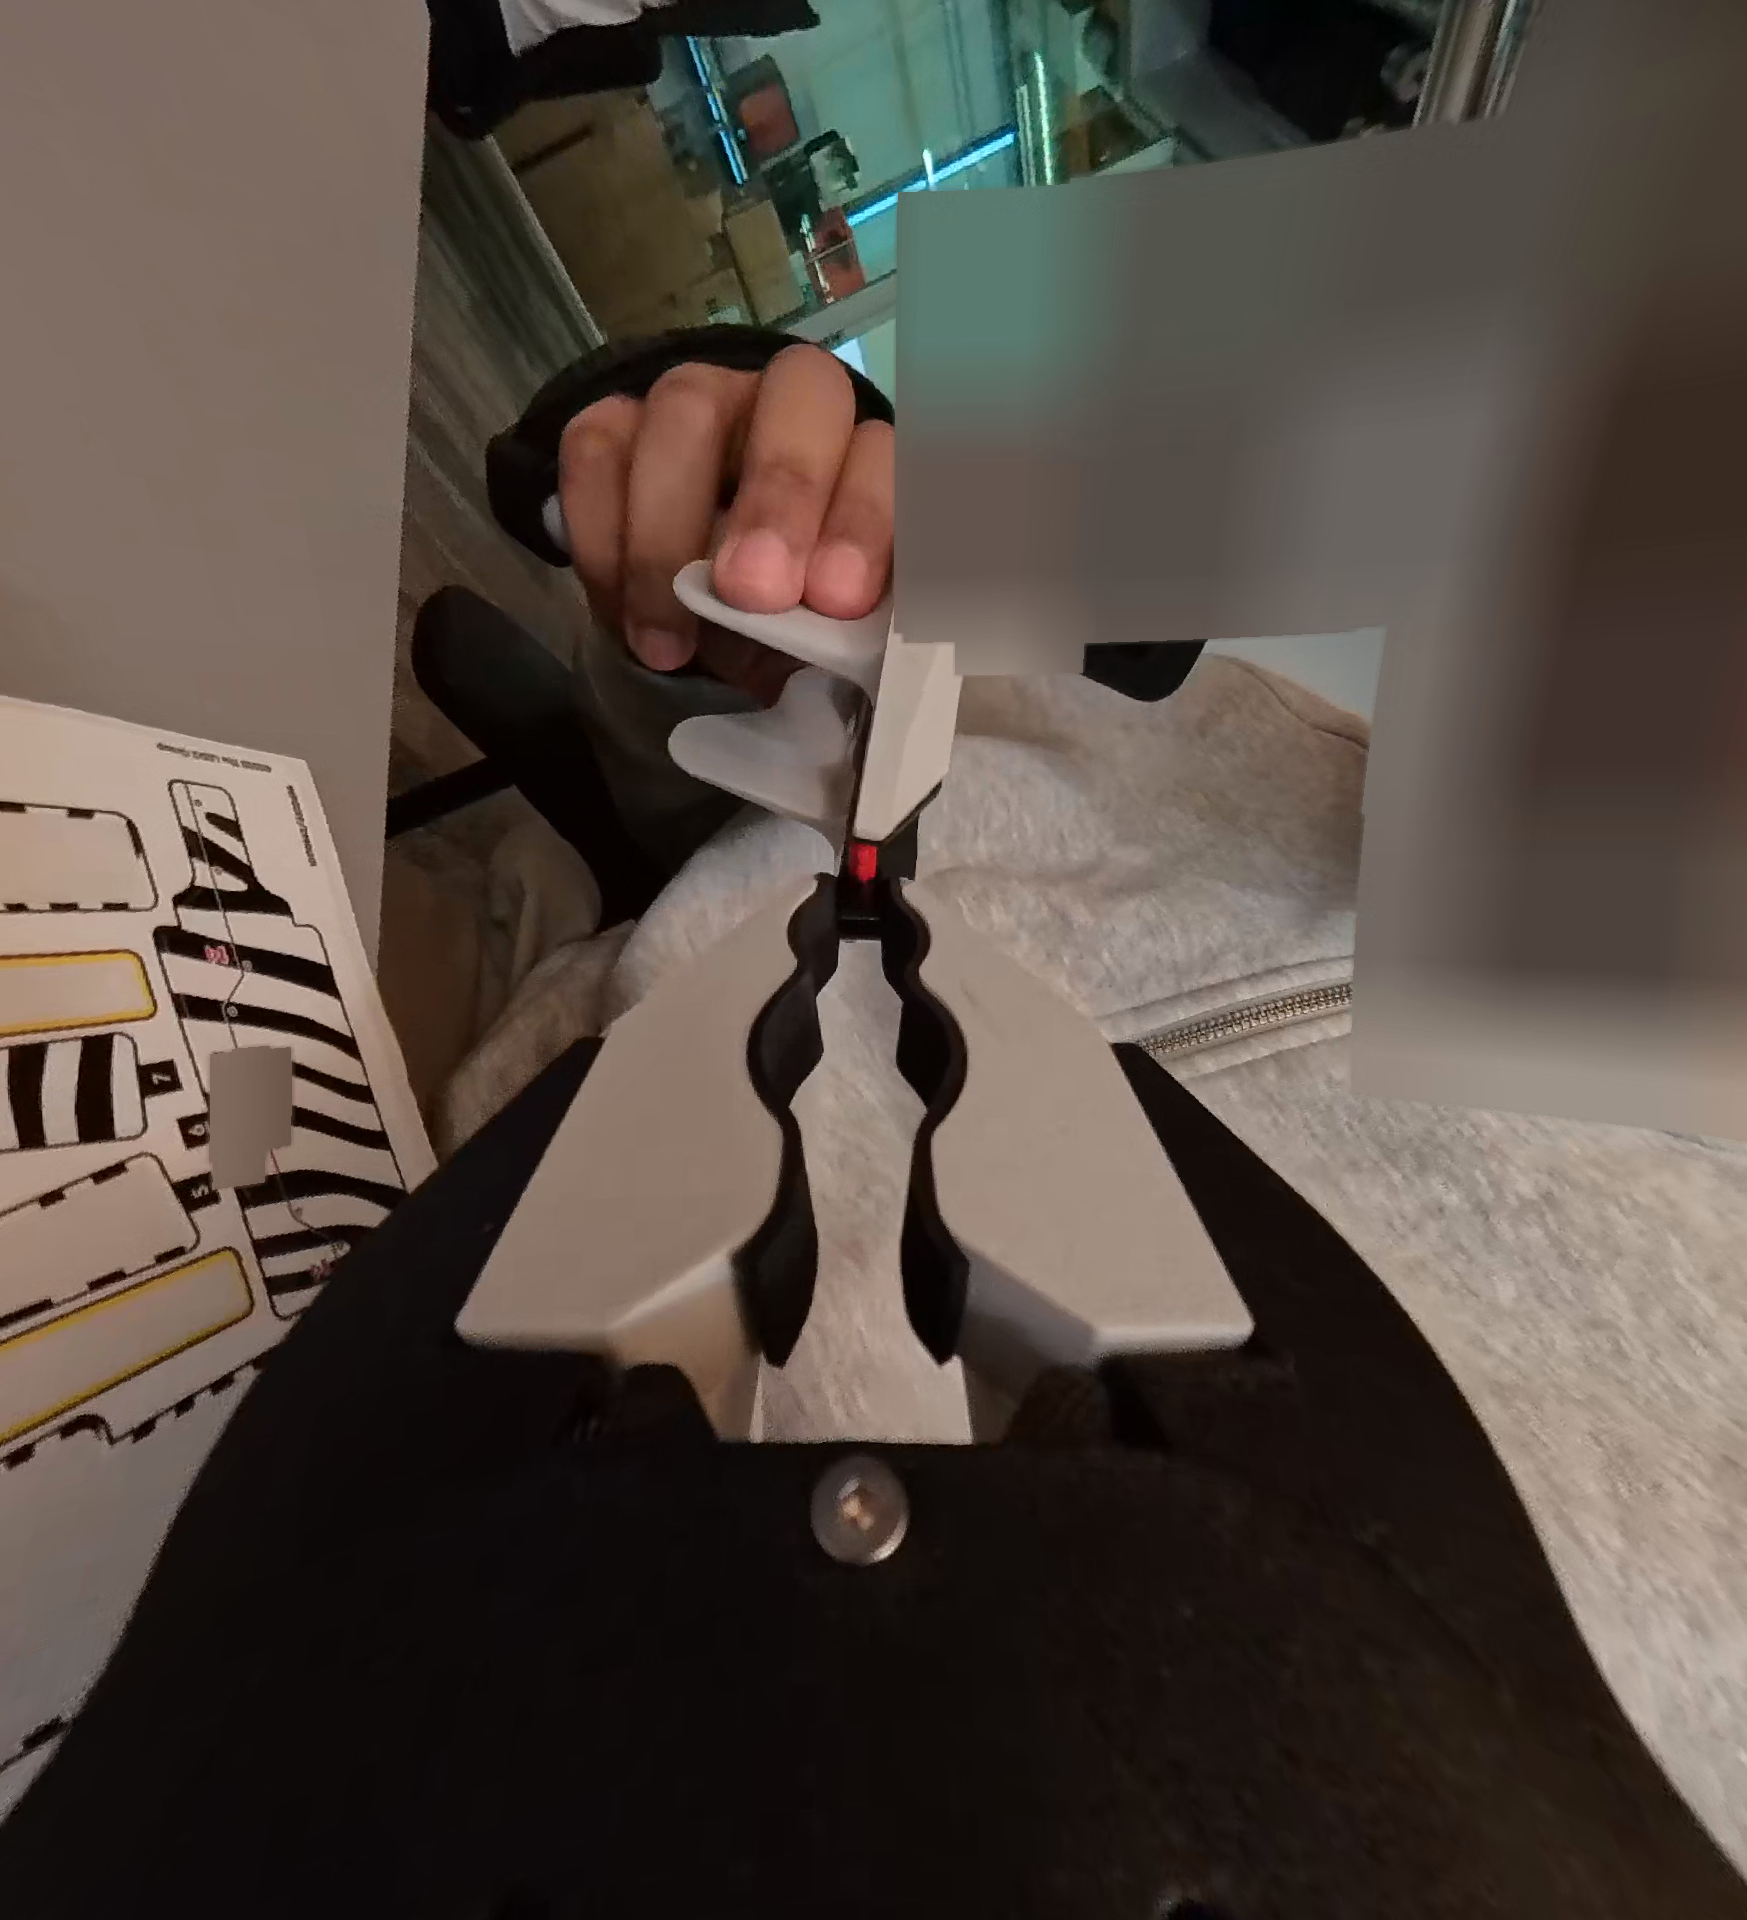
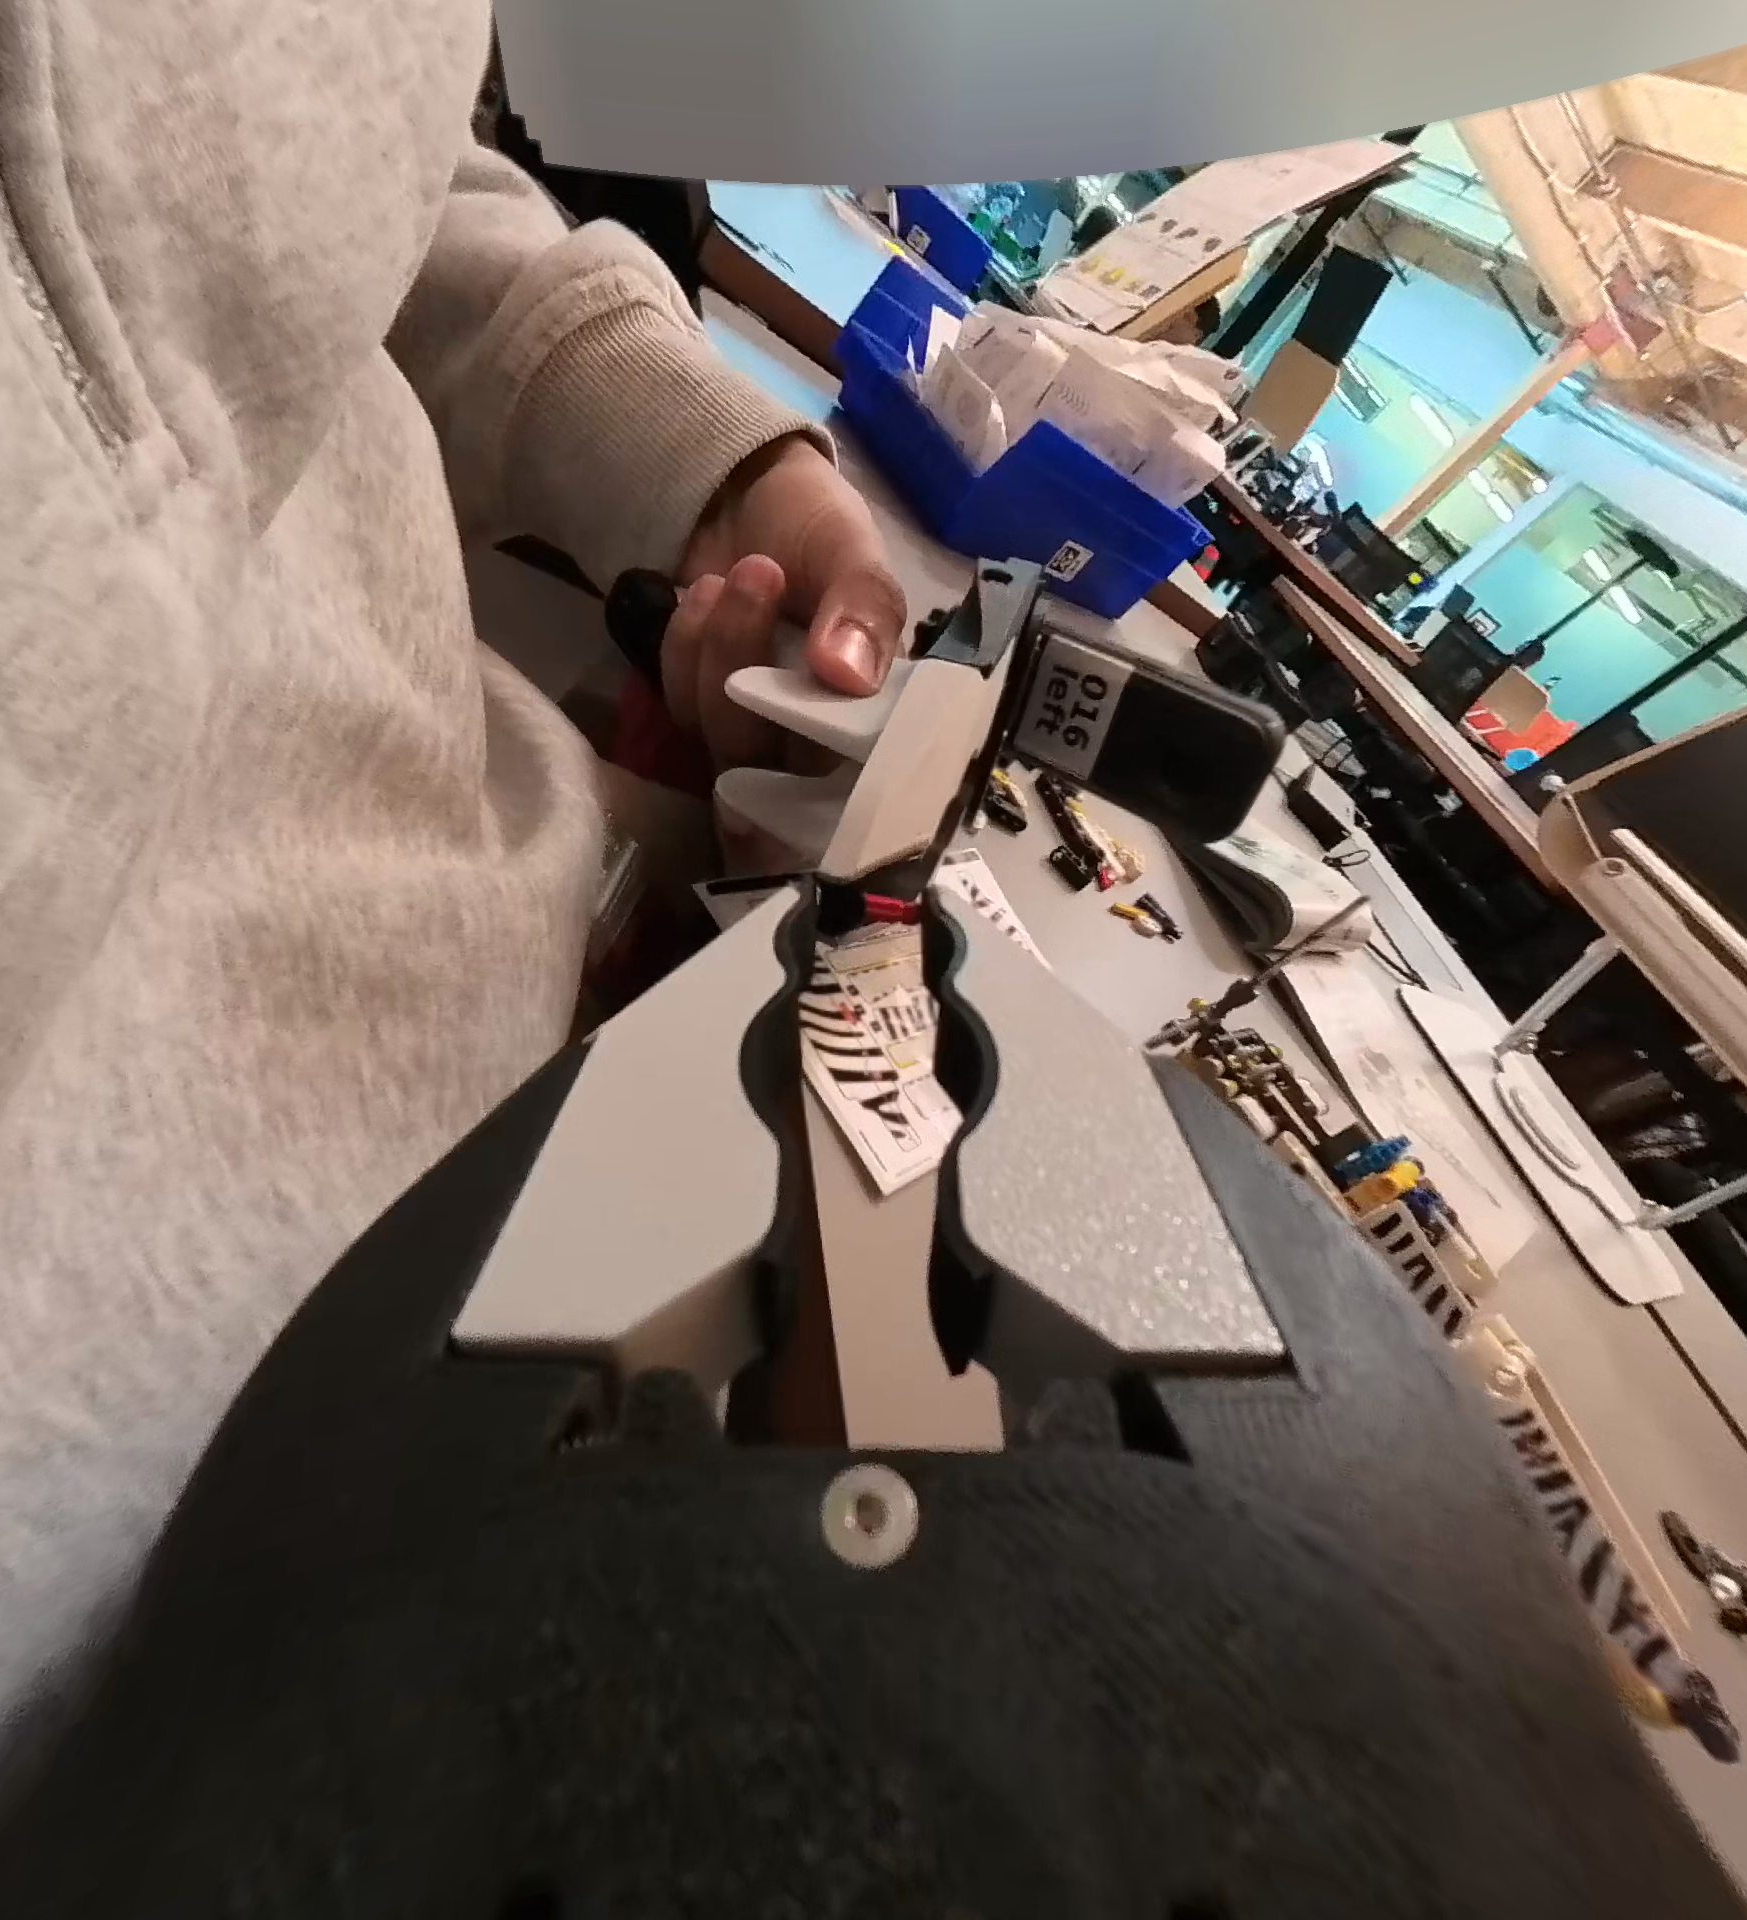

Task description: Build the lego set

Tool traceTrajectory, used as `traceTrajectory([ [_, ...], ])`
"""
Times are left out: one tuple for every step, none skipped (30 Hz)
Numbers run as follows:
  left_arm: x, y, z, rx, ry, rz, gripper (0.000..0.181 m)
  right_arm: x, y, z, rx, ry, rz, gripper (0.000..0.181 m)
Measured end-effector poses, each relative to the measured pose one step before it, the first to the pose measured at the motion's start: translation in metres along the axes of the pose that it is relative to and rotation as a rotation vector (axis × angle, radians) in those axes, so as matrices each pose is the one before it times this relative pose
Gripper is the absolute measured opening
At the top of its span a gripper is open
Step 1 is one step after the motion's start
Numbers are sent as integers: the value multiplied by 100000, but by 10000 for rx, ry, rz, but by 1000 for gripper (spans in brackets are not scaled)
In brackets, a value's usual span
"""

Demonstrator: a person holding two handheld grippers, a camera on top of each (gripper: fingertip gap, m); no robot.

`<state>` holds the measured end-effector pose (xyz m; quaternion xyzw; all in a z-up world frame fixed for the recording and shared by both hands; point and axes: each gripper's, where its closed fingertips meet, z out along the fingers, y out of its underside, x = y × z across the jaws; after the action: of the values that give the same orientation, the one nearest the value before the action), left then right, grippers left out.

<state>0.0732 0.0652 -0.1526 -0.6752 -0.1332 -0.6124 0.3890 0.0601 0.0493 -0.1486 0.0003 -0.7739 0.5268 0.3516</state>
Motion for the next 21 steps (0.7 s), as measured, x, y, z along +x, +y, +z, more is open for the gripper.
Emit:
traceTrajectory([
  [-140,27,-16,39,-31,-73,5,-71,114,60,-55,-107,99,17],
  [-110,23,-17,41,16,-85,5,-63,120,61,-77,-96,127,17],
  [-25,32,-11,31,74,-78,5,-48,47,55,-14,-61,105,15],
  [-9,-29,-24,50,59,-55,5,-6,7,52,14,-12,74,14],
  [-28,11,-29,4,9,-5,5,-17,27,67,5,-8,72,16],
  [-16,0,-22,2,4,-12,5,1,15,53,8,-3,59,15],
  [20,-80,-20,36,27,-31,5,42,-7,43,12,33,21,15],
  [-2,-65,-26,29,22,-36,5,60,15,33,-6,28,40,15],
  [-71,-25,-9,-4,-11,-40,5,3,63,49,-51,-18,83,16],
  [-79,9,10,-17,-15,-46,5,-45,106,39,-83,-55,83,17],
  [33,26,18,-31,37,-31,5,-46,33,28,-54,-61,65,17],
  [65,15,-6,-25,57,-21,5,-21,-36,29,-14,-36,57,17],
  [30,-38,-40,11,49,-39,5,7,-8,53,-20,-7,55,16],
  [31,-78,-63,41,53,-41,5,34,37,72,-18,5,89,16],
  [114,-59,-64,26,108,-8,8,-85,-113,37,74,-71,104,16],
  [159,-392,-113,230,117,3,0,-156,-392,-45,277,-94,109,84],
  [132,144,-4,-110,85,22,0,114,-132,1,179,74,179,70],
  [-659,81,-66,-16,-639,264,0,-82,476,57,-263,-129,-41,56],
  [-726,-114,-155,78,-836,350,0,27,748,108,-470,-34,-253,42],
  [35,-59,-97,17,-232,218,1,148,134,74,-55,111,-81,27],
  [208,-248,-130,85,9,22,3,276,-240,2,215,188,123,13],
])
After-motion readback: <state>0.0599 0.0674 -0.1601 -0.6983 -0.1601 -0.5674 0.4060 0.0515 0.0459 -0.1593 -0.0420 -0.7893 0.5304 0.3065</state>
